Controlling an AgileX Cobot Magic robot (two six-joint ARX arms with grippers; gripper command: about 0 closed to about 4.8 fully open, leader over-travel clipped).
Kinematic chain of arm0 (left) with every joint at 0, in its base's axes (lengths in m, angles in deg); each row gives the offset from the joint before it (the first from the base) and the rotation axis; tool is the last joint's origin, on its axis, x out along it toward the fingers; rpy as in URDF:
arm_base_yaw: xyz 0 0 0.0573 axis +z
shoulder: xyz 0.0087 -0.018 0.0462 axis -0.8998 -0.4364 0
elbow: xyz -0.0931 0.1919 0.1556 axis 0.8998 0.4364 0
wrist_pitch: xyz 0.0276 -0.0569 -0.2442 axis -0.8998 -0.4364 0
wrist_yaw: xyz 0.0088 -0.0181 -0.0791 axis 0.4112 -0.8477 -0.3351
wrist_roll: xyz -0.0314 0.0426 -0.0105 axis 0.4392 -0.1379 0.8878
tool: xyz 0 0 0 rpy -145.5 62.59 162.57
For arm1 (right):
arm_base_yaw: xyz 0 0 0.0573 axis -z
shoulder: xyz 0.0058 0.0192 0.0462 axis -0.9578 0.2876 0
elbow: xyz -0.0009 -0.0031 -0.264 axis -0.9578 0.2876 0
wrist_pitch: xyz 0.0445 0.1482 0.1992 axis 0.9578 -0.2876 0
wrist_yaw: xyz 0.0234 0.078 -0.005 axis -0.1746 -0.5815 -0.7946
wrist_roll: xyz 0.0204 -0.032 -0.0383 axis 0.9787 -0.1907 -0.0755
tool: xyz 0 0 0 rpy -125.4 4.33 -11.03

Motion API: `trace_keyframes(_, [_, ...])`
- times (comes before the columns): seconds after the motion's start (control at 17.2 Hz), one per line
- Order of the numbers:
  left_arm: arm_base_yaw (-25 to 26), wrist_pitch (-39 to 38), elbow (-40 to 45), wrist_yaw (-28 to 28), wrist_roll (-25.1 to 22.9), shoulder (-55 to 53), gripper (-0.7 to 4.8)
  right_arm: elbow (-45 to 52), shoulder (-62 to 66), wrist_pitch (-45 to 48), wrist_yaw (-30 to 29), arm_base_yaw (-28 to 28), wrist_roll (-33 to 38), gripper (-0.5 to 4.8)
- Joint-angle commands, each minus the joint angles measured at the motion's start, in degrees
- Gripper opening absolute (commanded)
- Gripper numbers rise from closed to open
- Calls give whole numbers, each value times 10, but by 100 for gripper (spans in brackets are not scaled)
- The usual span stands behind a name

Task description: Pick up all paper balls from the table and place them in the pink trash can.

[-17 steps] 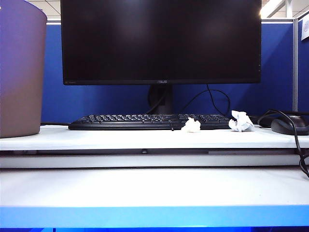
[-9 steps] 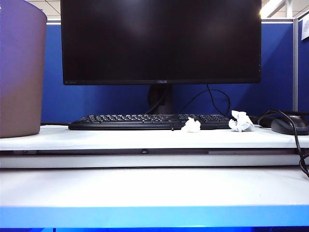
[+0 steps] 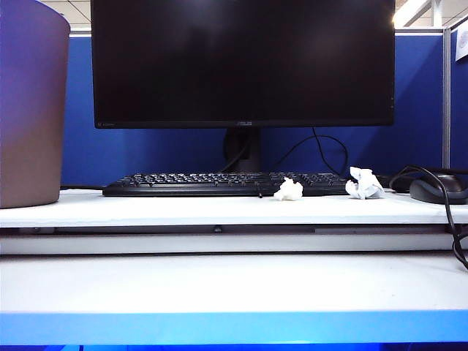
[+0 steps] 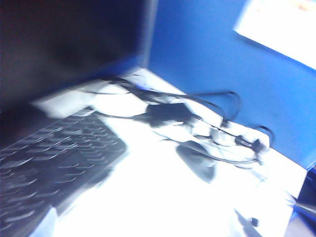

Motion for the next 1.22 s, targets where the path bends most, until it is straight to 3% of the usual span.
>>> trace_keyframes(0.06, [-30,31,-1,25,6,-59,479,1,-1,8,2,-1,-2,-5])
trace_keyframes(0.41, [-35,64,-1,28,12,-193,479,1,-1,8,0,-1,-2,-5])
trace_keyframes(0.64, [-34,78,0,72,11,-250,479,1,-1,8,0,-1,-2,-5])
trace_keyframes(1.22, [-33,127,0,113,11,-306,479,1,-1,8,0,-1,-2,-5])
